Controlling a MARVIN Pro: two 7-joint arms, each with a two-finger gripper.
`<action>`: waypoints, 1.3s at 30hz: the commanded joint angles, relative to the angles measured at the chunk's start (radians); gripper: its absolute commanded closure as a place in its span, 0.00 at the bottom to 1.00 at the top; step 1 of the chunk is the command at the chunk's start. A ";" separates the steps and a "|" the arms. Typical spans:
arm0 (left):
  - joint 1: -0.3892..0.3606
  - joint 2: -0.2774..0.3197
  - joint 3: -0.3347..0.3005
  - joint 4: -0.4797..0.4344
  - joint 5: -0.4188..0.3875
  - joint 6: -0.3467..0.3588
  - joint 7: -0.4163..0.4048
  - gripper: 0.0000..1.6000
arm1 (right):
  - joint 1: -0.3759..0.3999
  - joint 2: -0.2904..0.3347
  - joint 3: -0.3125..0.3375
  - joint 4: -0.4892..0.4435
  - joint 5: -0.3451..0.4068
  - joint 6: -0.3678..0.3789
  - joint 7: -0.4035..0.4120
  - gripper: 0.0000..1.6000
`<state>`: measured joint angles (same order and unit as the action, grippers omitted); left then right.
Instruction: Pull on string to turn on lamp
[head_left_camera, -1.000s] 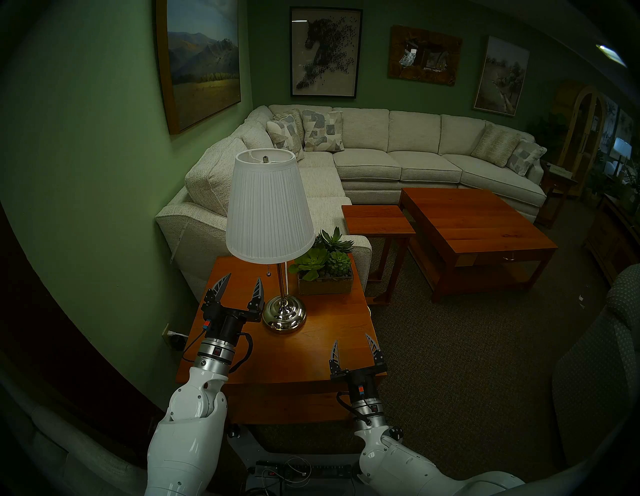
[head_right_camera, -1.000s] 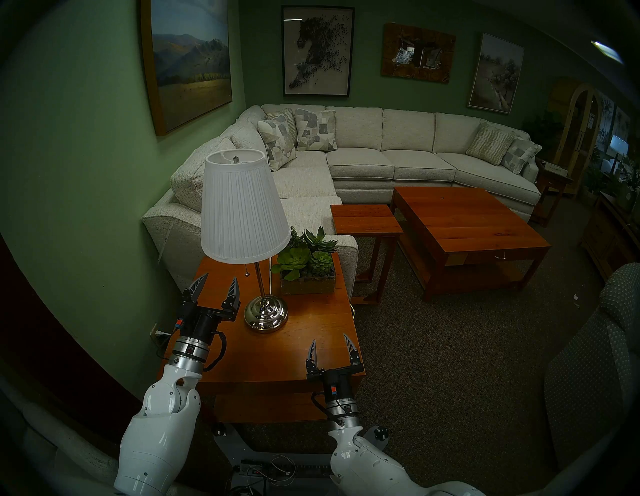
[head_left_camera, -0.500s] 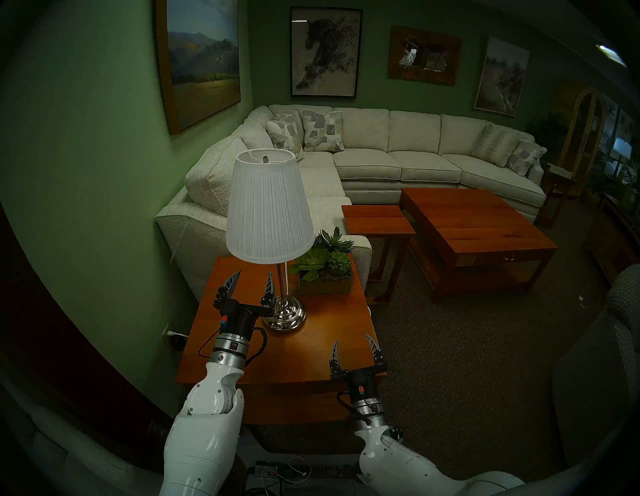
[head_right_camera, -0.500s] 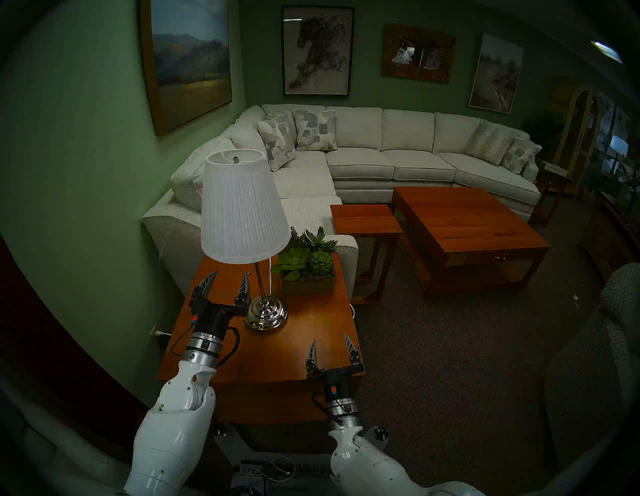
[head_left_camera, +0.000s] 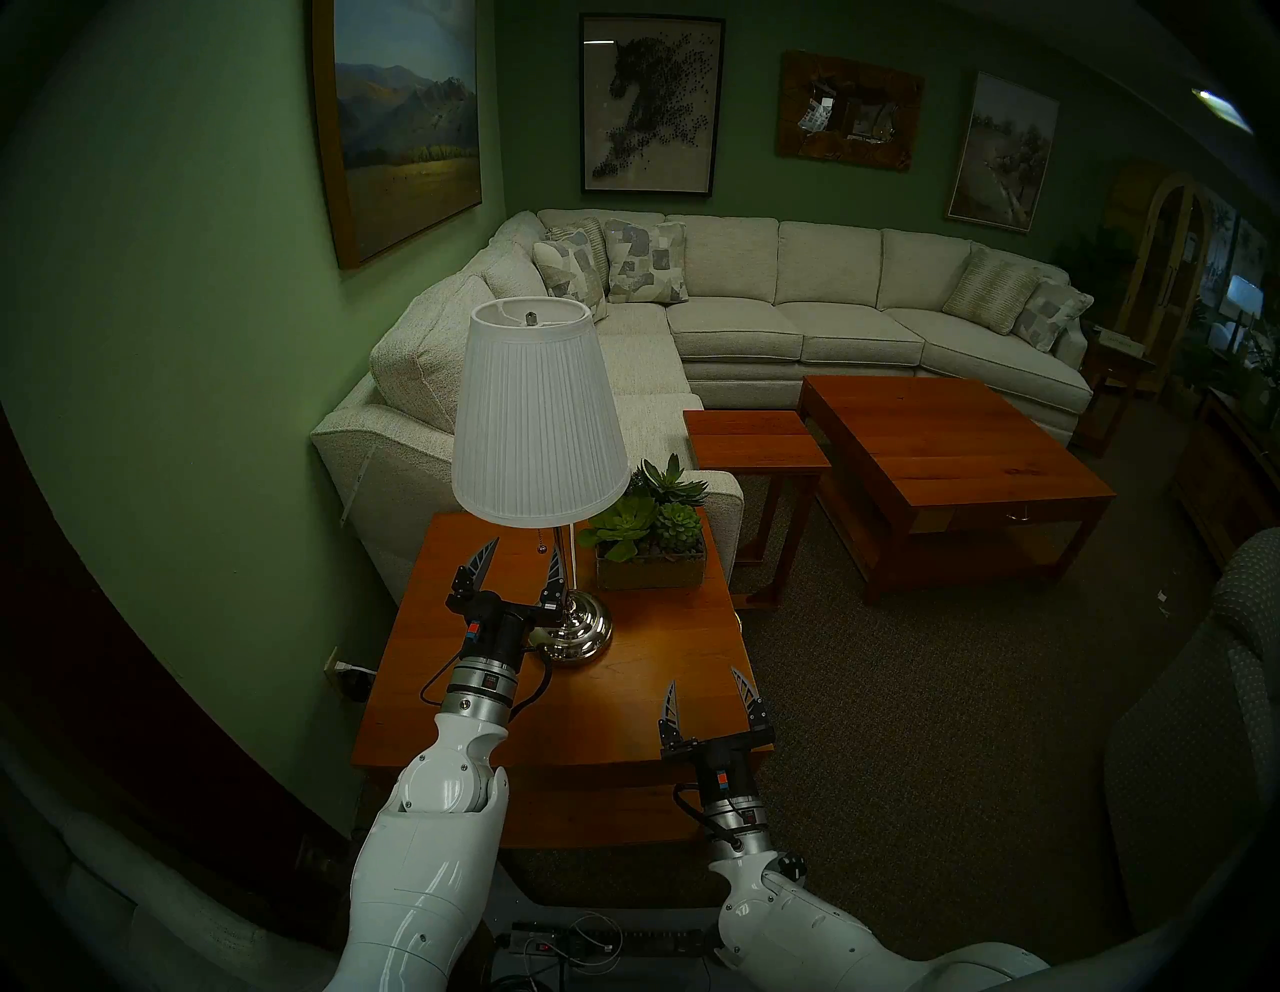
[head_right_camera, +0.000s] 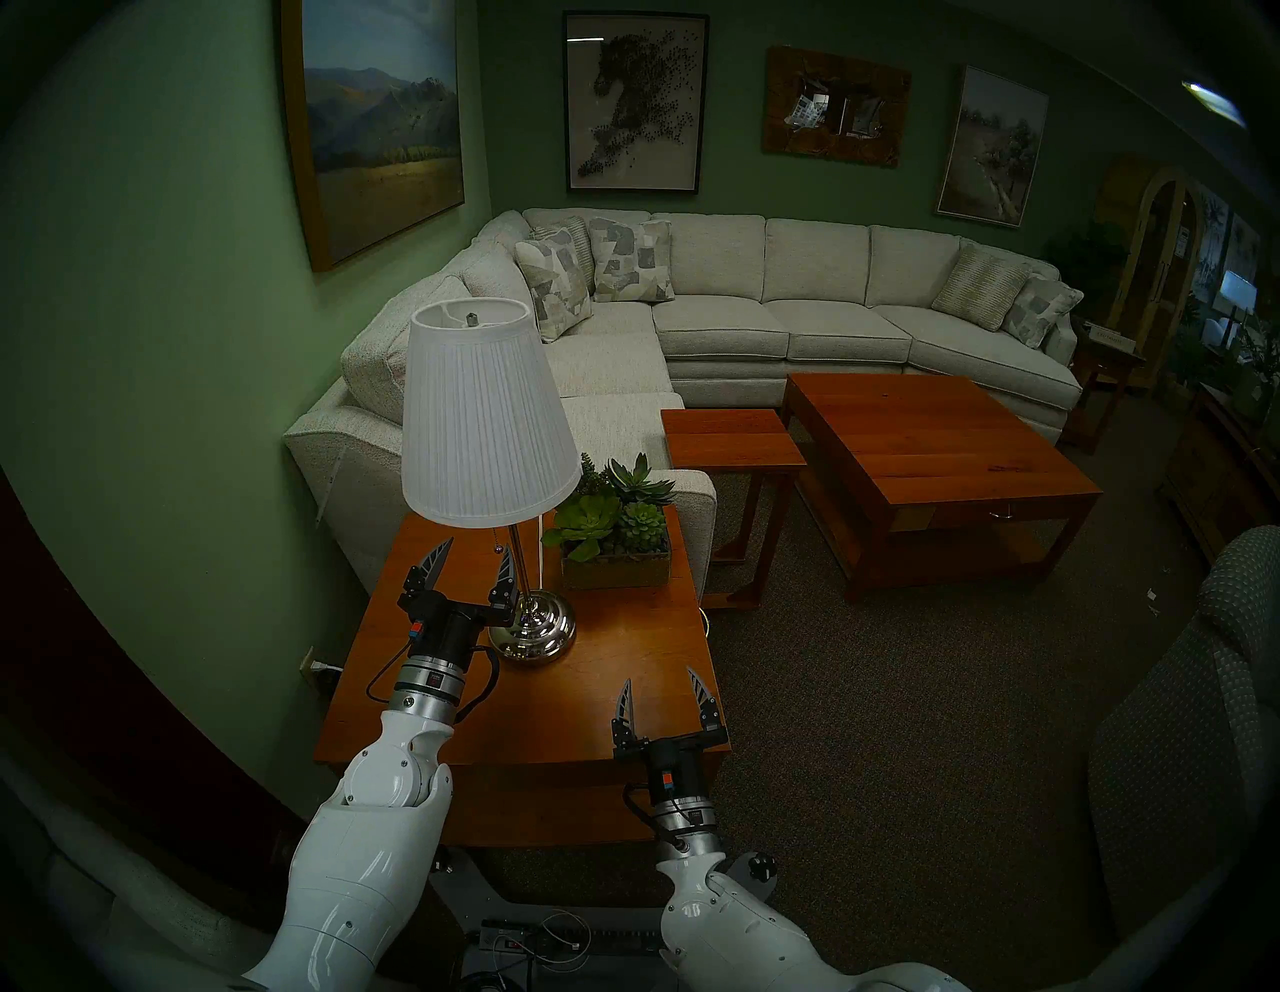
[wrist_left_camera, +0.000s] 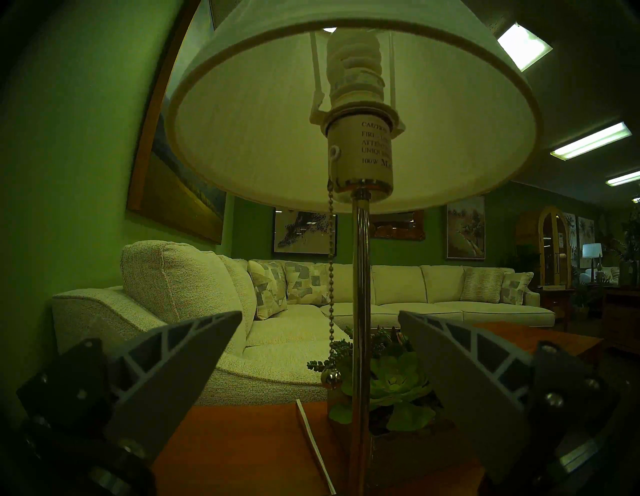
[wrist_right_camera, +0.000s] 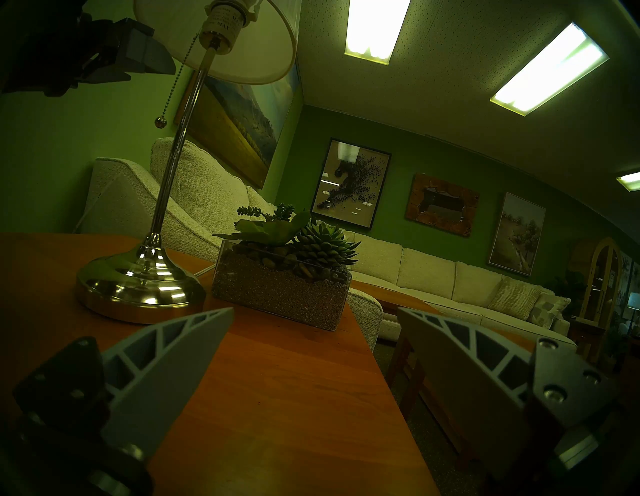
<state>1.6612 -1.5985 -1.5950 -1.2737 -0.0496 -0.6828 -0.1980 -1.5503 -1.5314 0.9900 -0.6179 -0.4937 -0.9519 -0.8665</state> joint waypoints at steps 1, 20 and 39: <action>-0.082 -0.006 0.002 0.013 0.017 -0.033 0.017 0.00 | 0.015 -0.001 0.001 -0.019 -0.005 -0.002 -0.005 0.00; -0.137 0.002 -0.014 0.085 0.073 -0.062 0.075 0.00 | 0.014 -0.002 0.002 -0.020 -0.007 -0.002 -0.005 0.00; -0.203 0.010 -0.010 0.173 0.069 -0.075 0.075 0.00 | 0.015 -0.002 0.003 -0.019 -0.007 -0.002 -0.005 0.00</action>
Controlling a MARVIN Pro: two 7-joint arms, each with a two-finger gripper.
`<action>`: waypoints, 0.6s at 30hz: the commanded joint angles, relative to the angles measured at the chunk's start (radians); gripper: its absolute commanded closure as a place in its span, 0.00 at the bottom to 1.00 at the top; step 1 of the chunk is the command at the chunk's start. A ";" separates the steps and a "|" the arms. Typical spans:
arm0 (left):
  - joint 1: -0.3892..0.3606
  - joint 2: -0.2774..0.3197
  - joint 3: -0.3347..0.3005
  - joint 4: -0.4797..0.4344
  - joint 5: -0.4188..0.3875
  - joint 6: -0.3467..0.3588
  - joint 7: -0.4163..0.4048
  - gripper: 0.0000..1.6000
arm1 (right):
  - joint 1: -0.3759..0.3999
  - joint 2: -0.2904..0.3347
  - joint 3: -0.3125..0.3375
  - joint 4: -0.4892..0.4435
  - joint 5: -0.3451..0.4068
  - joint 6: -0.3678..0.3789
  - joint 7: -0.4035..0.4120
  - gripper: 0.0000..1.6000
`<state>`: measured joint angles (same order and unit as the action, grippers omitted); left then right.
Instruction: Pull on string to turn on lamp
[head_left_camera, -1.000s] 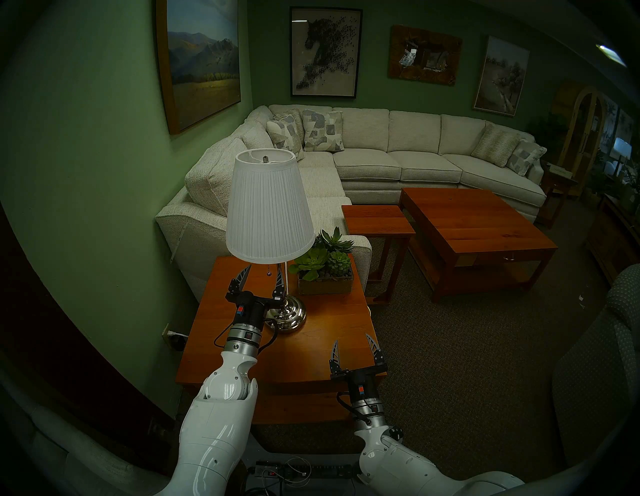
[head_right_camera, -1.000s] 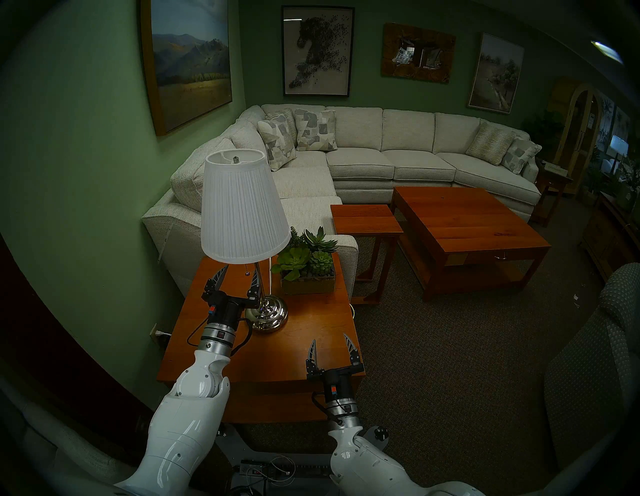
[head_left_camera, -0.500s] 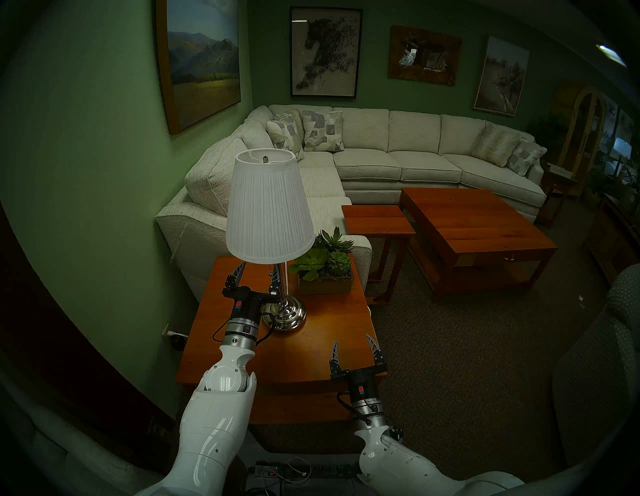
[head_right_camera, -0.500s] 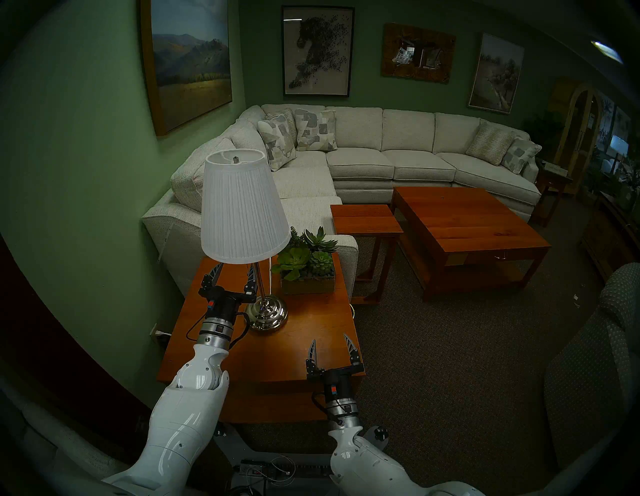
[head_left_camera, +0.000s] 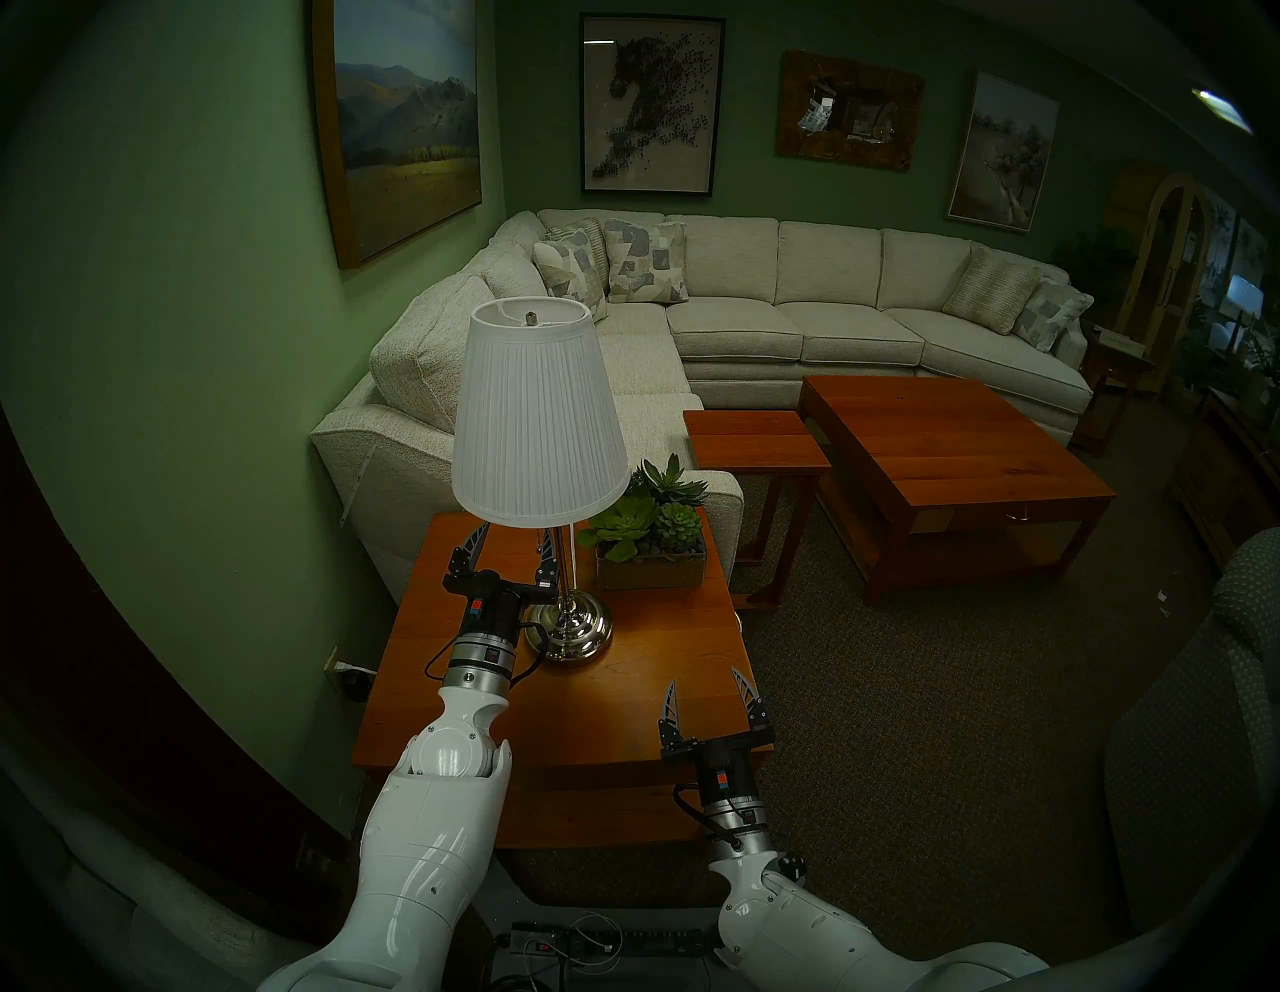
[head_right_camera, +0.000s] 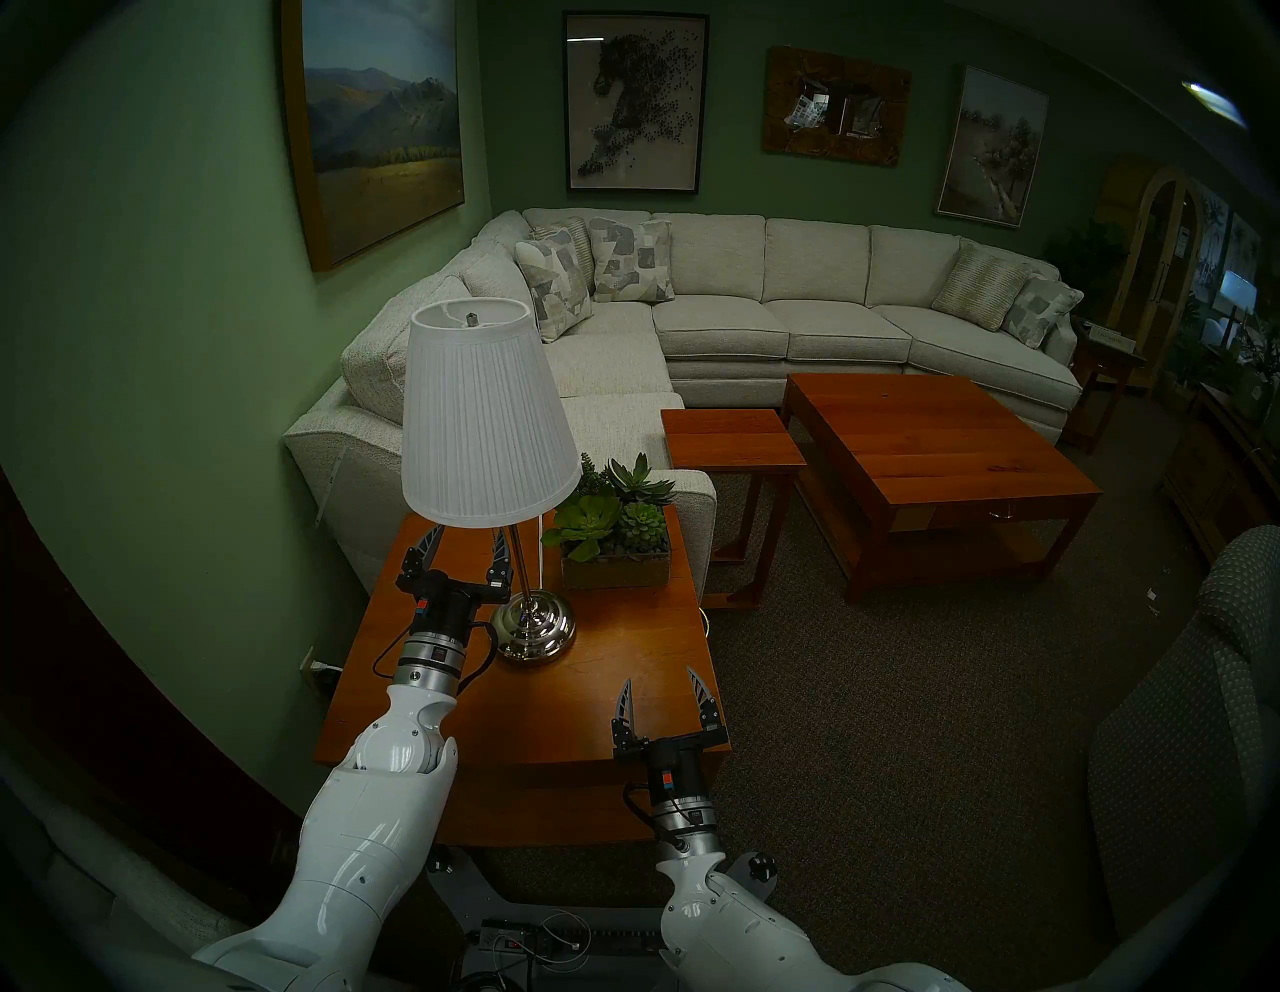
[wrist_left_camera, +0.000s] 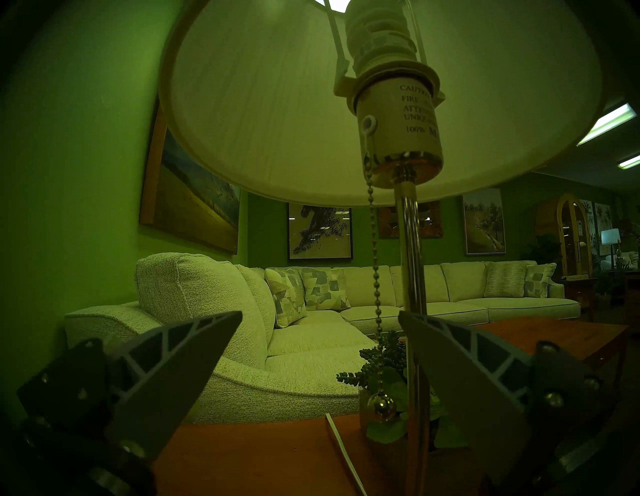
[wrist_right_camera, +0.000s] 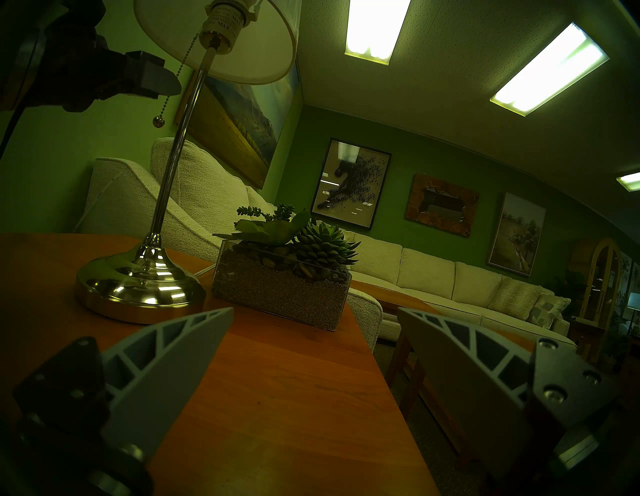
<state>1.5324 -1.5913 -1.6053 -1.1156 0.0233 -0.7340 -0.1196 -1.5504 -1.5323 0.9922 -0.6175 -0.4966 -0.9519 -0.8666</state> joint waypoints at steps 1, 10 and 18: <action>-0.084 0.005 0.000 0.028 -0.005 -0.025 -0.004 0.00 | 0.015 -0.001 0.000 -0.019 -0.004 -0.003 -0.005 0.00; -0.135 0.016 -0.005 0.078 -0.004 -0.024 0.004 0.00 | 0.015 -0.002 0.002 -0.017 -0.004 -0.003 -0.004 0.00; -0.152 0.014 -0.003 0.074 -0.009 -0.041 0.006 0.00 | 0.016 -0.002 0.002 -0.017 -0.004 -0.004 -0.003 0.00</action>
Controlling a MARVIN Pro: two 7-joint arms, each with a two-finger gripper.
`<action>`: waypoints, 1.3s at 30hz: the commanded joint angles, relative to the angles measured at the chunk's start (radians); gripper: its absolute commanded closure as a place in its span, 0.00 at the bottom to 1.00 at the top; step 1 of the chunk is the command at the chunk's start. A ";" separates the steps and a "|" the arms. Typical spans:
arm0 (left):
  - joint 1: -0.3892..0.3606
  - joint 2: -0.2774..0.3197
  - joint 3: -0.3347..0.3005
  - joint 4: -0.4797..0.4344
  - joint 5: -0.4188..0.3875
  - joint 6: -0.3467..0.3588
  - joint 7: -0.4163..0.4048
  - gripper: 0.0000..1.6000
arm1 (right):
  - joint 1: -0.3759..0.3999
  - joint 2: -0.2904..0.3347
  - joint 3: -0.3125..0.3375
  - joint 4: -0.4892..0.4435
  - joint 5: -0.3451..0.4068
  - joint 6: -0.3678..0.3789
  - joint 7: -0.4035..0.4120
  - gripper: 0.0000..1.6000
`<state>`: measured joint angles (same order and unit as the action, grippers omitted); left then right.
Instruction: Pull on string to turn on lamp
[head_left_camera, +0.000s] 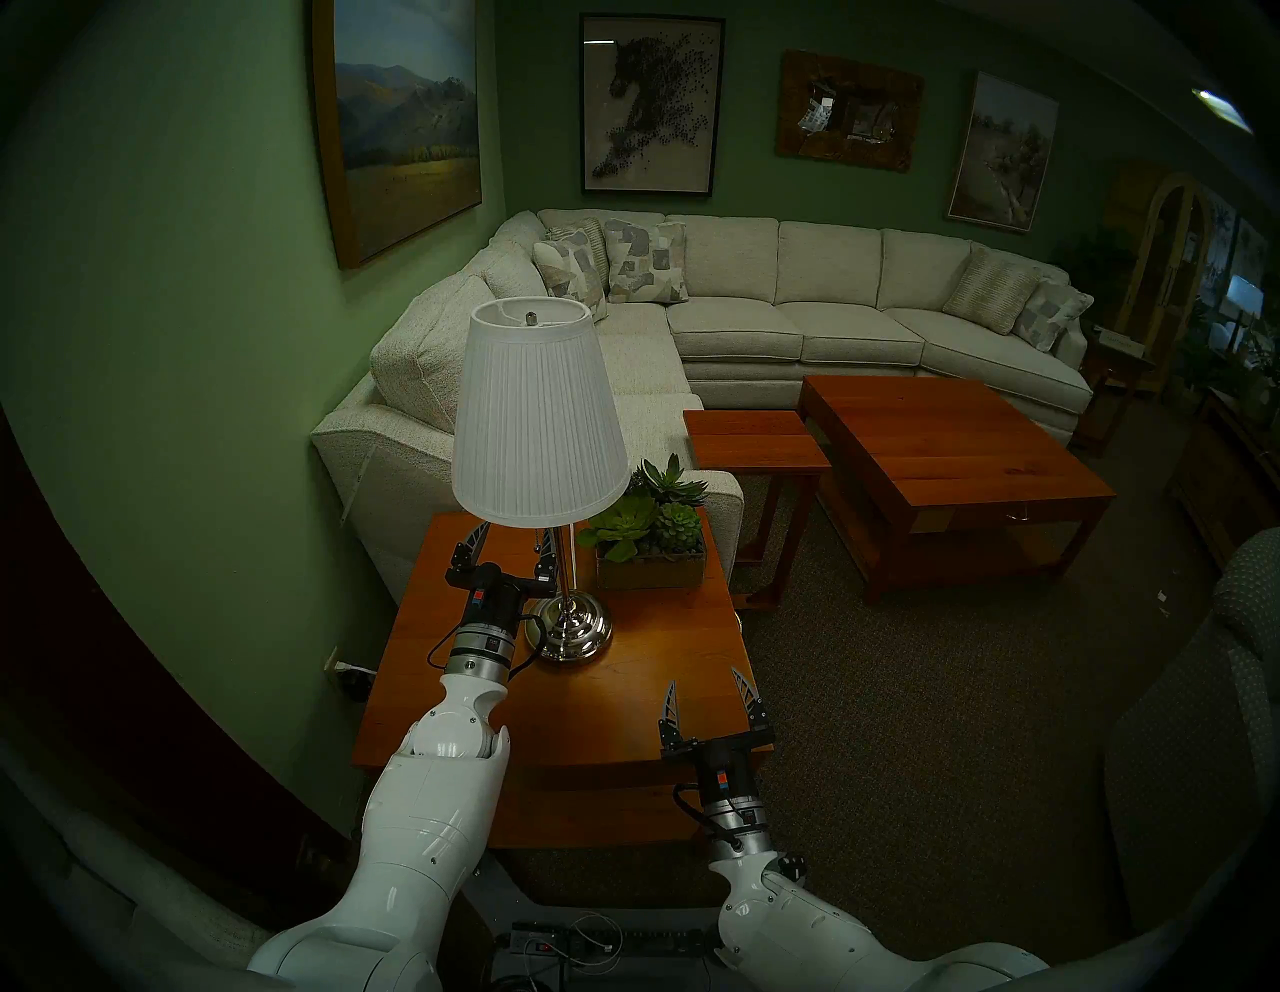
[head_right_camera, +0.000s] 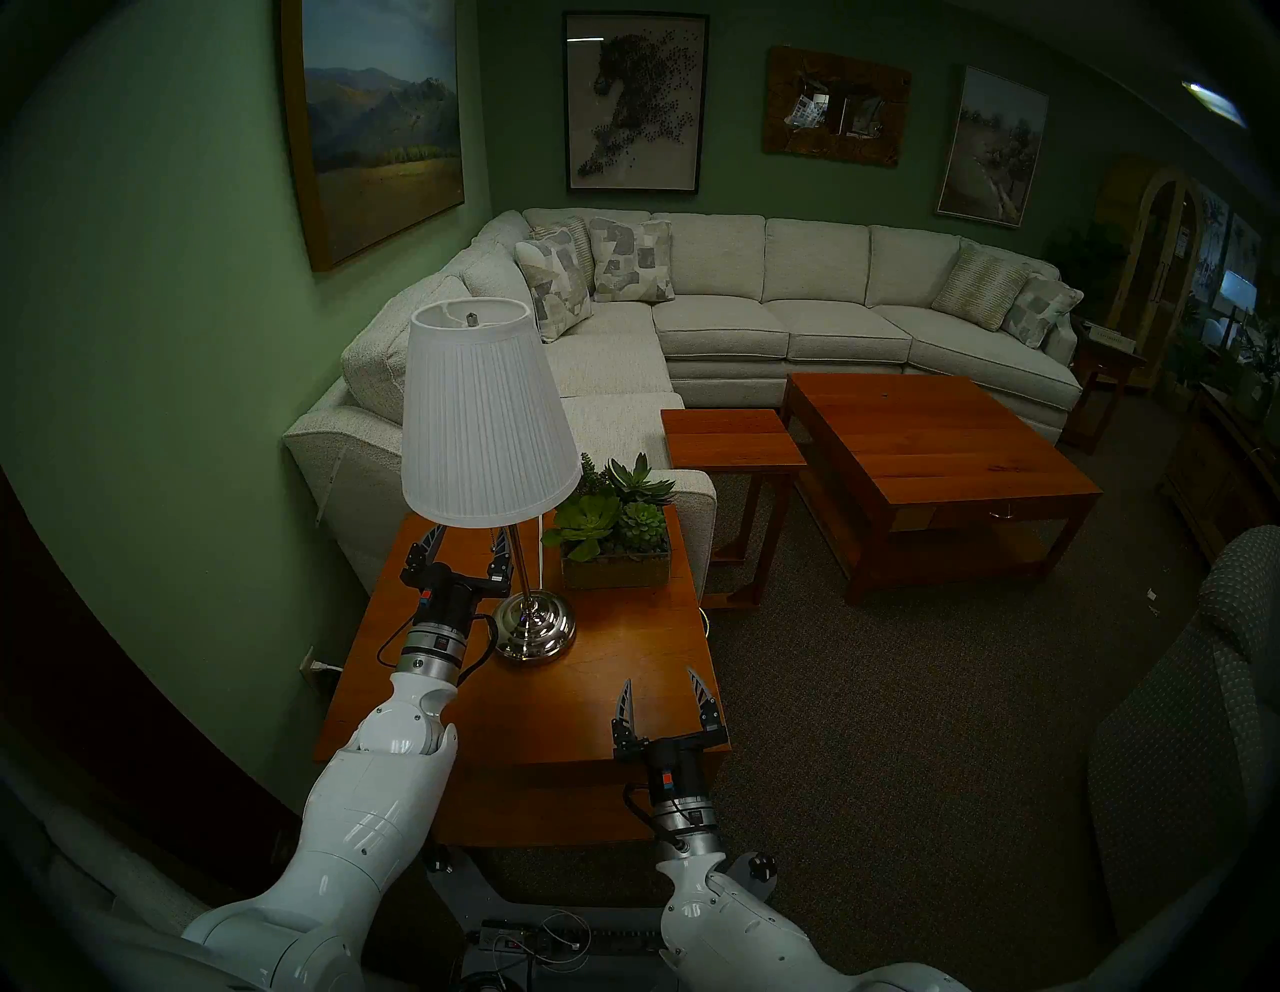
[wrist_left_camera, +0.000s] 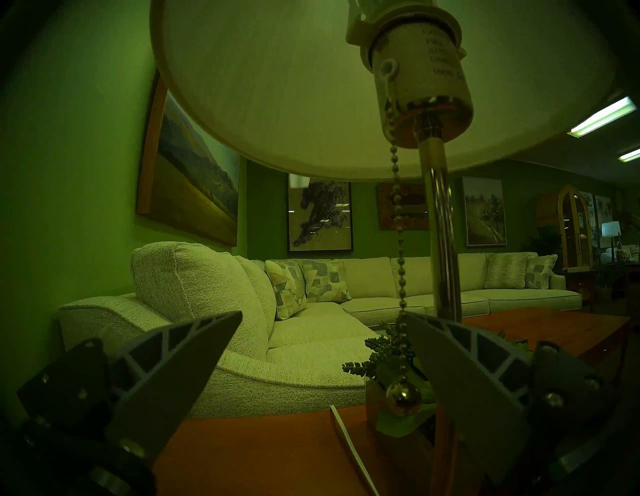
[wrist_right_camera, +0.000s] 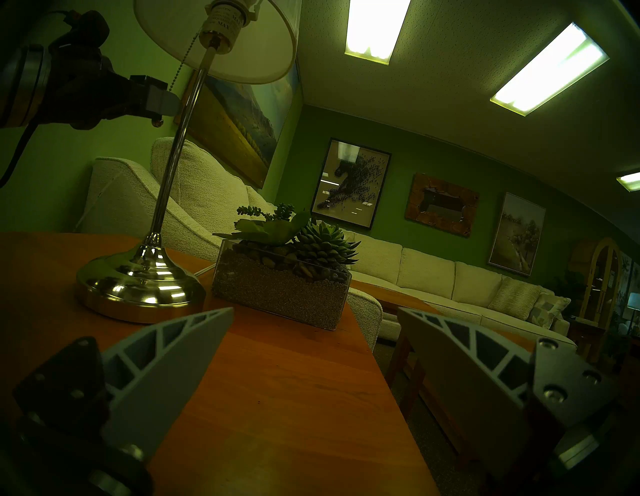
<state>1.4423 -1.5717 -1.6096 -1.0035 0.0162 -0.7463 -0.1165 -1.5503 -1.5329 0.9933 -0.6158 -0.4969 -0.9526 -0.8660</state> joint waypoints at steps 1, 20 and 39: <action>-0.062 -0.006 0.002 -0.039 -0.003 -0.027 0.003 0.00 | 0.016 -0.001 0.000 -0.019 -0.004 -0.003 -0.004 0.00; -0.054 -0.004 0.018 -0.039 -0.013 -0.035 -0.018 1.00 | 0.014 -0.001 0.001 -0.021 -0.005 -0.002 -0.005 0.00; 0.016 -0.008 0.040 -0.076 -0.048 0.028 -0.055 1.00 | 0.013 0.000 0.002 -0.025 -0.006 0.000 -0.006 0.00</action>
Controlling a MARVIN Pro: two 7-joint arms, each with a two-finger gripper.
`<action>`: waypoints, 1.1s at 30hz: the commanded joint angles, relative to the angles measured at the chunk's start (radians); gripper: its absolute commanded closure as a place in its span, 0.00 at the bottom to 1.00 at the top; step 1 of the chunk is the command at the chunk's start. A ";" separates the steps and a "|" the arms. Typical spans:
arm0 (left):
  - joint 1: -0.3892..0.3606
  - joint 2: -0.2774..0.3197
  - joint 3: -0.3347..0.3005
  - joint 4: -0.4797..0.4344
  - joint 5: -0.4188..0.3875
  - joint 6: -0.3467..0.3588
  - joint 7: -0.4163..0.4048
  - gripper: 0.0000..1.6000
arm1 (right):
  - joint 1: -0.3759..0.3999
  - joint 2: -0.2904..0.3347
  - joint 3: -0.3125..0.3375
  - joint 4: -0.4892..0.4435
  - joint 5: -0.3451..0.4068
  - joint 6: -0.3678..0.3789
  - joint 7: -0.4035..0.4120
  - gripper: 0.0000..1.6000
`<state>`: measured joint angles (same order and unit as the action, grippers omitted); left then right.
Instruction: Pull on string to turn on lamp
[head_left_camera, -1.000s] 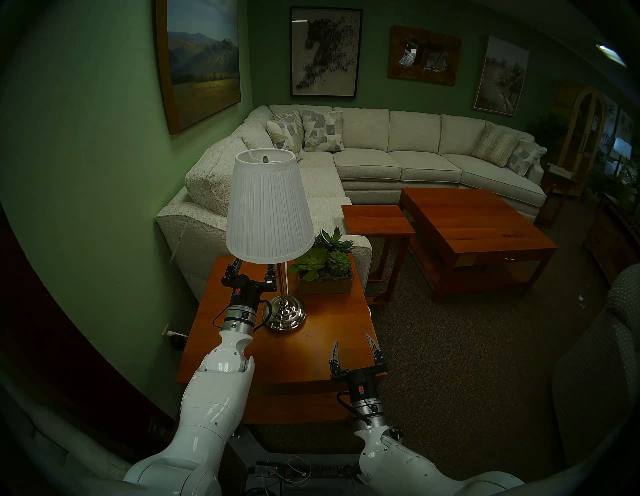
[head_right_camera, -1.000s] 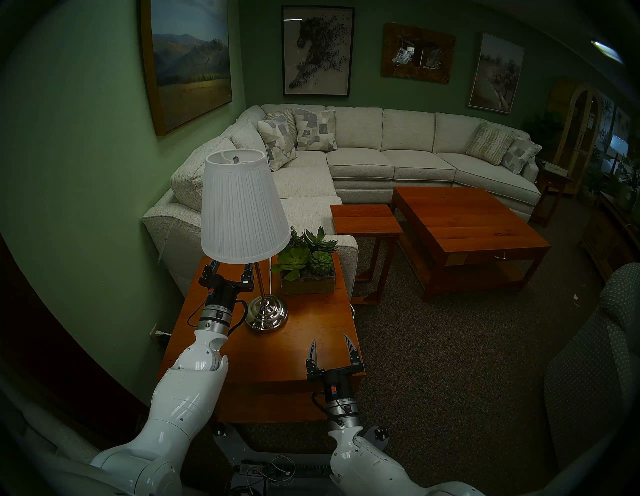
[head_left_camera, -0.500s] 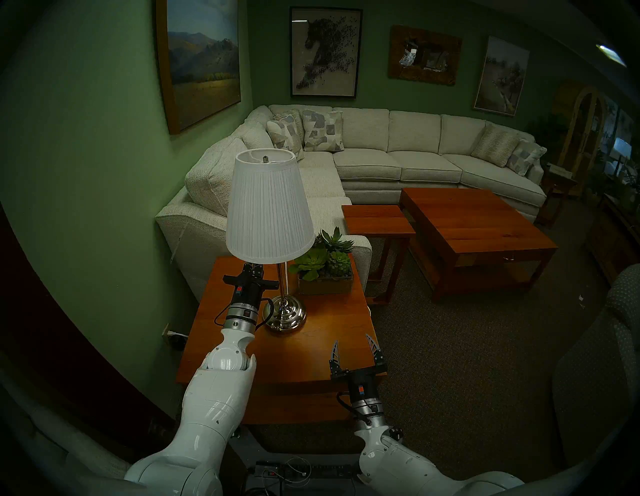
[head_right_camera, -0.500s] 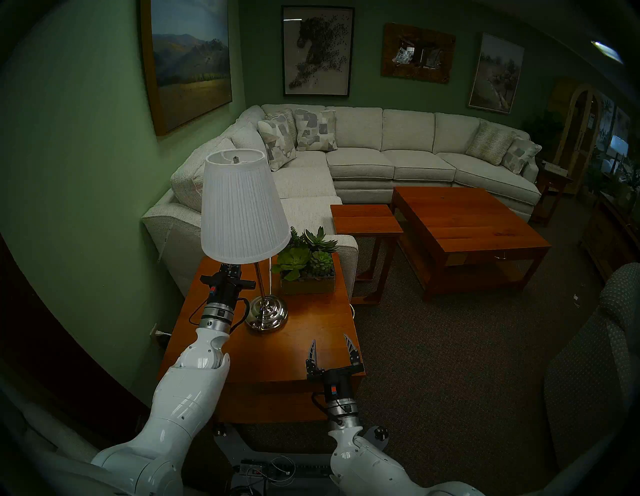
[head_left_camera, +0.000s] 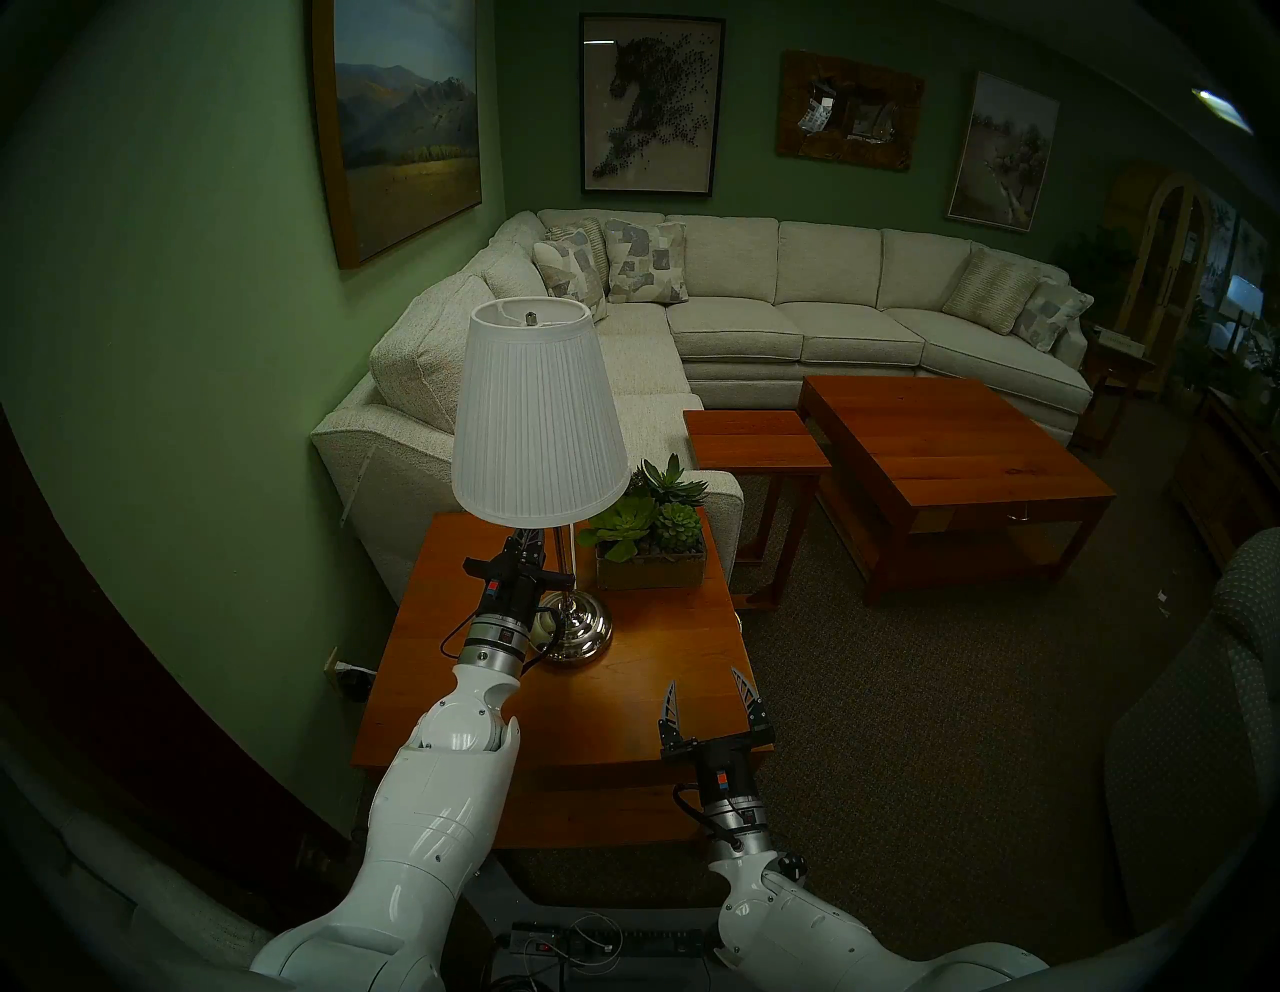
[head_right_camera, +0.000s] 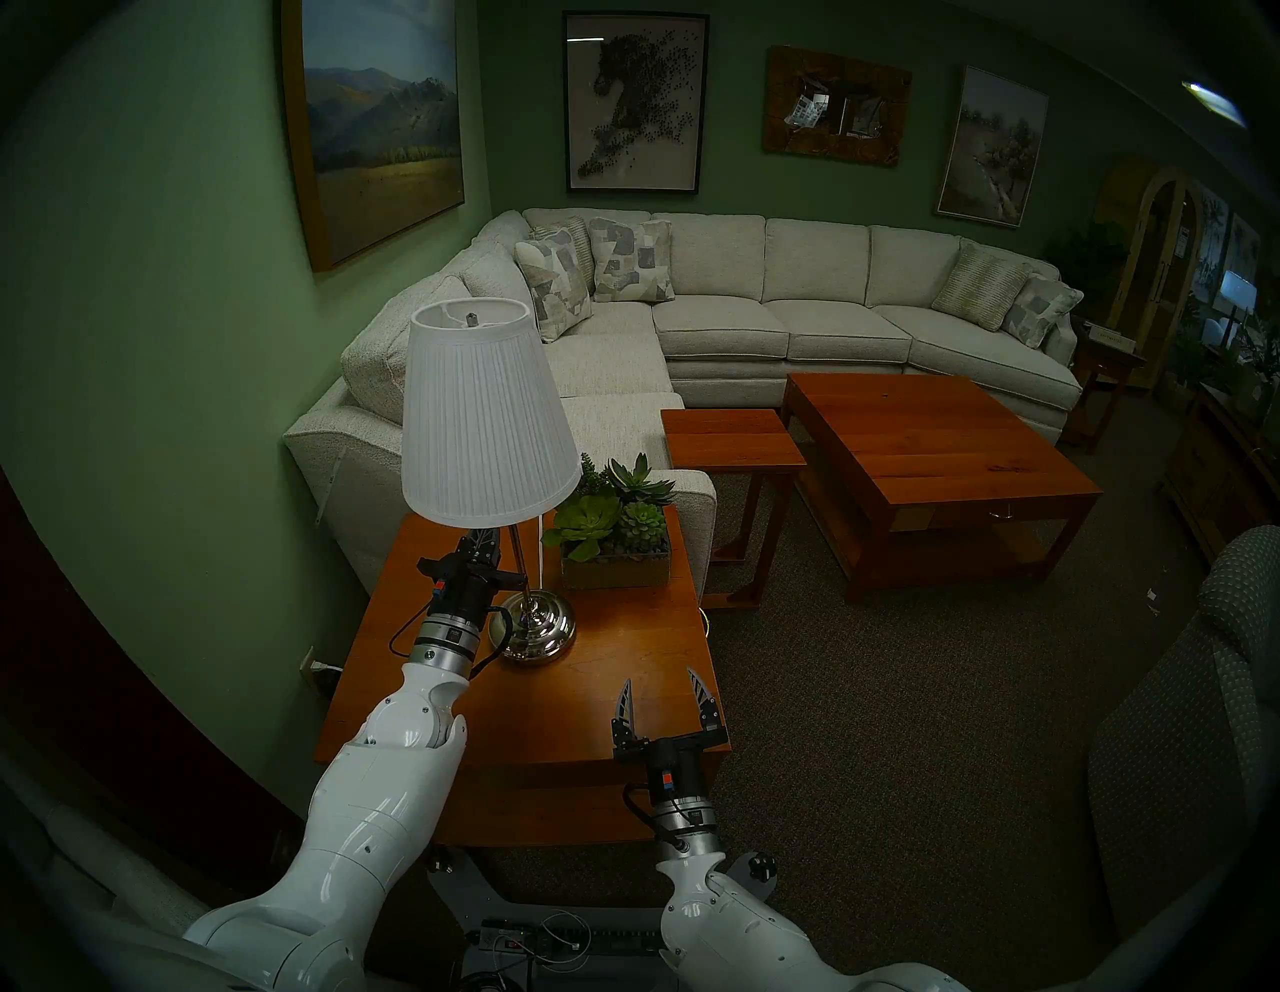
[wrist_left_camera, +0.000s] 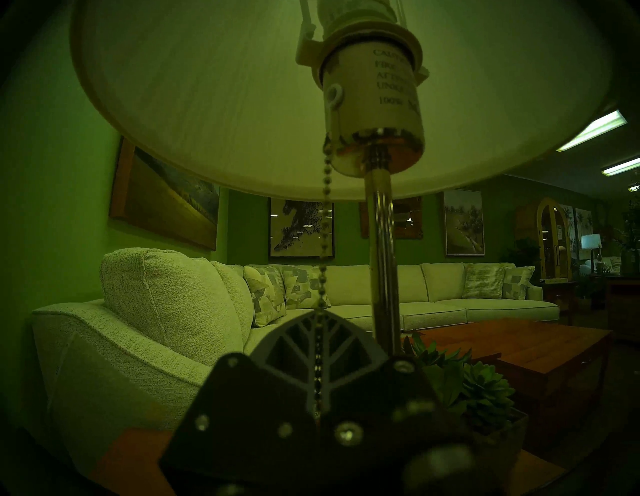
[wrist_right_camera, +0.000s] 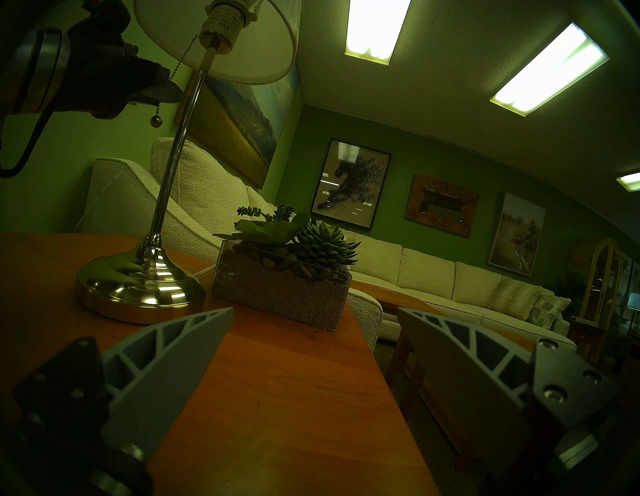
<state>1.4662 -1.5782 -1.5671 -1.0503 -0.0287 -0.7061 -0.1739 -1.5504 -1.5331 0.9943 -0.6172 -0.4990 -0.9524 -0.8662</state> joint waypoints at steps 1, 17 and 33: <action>-0.002 -0.003 -0.001 -0.038 0.007 -0.003 0.009 1.00 | 0.014 0.001 -0.002 -0.023 -0.003 -0.001 -0.006 0.00; 0.018 -0.005 0.006 0.000 0.012 0.022 0.021 1.00 | 0.014 0.003 -0.006 -0.025 0.000 0.001 -0.007 0.00; 0.022 -0.007 0.011 0.001 0.013 0.024 0.035 1.00 | 0.013 0.001 -0.003 -0.024 -0.002 0.000 -0.006 0.00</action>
<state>1.4926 -1.5864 -1.5533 -1.0198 -0.0140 -0.6914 -0.1405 -1.5505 -1.5329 0.9927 -0.6181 -0.4993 -0.9523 -0.8663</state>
